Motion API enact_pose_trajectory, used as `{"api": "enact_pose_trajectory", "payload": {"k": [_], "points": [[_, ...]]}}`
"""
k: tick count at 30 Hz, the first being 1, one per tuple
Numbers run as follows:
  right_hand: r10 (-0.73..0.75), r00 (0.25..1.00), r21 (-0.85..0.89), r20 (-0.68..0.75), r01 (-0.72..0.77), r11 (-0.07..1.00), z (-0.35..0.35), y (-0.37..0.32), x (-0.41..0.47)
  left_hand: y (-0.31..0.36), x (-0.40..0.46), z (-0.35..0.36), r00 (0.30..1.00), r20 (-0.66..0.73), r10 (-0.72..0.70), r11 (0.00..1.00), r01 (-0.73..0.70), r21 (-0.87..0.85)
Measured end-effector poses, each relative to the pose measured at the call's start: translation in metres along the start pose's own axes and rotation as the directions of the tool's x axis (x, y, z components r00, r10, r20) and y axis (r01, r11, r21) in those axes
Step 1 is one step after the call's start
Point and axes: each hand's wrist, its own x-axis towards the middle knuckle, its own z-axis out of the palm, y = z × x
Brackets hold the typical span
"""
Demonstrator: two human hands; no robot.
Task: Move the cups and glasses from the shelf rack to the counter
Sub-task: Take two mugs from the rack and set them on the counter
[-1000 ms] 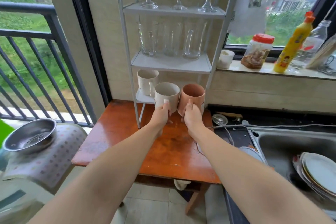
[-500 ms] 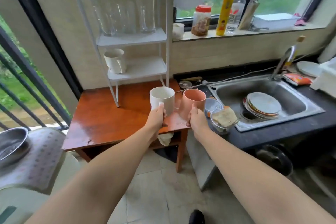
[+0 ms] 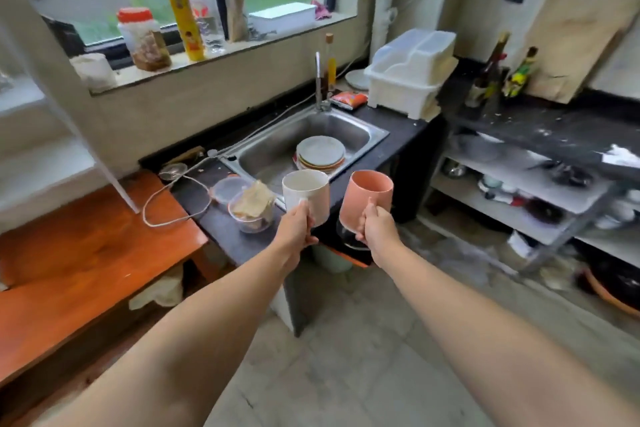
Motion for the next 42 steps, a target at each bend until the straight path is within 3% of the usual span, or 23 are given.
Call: {"api": "enact_pose_trajectory", "payload": {"k": [7, 17, 32, 37, 42], "points": [[0.003, 0.980, 0.004, -0.200, -0.002, 1.000, -0.178, -0.007, 0.036, -0.015, -0.016, 0.168, 0.986, 0.162, -0.042, 0.999, 0.039, 0.022], [-0.001, 0.884, 0.046, -0.467, 0.025, 0.999, -0.382, -0.006, 0.055, -0.031, -0.036, 0.374, 0.919, 0.386, -0.076, 0.994, 0.039, 0.101], [0.155, 0.628, 0.206, -0.762, 0.009, 0.979, -0.622, -0.031, 0.133, -0.019, -0.019, 0.657, 0.690, 0.683, -0.239, 0.948, 0.014, 0.318], [0.177, 0.567, 0.220, -0.805, 0.008, 0.975, -0.695, -0.050, 0.159, -0.002, -0.001, 0.760, 0.621, 0.749, -0.231, 0.919, -0.113, 0.378], [0.173, 0.545, 0.208, -0.821, 0.003, 0.978, -0.770, -0.059, 0.176, -0.008, -0.004, 0.854, 0.568, 0.775, -0.277, 0.902, -0.125, 0.413]]}}
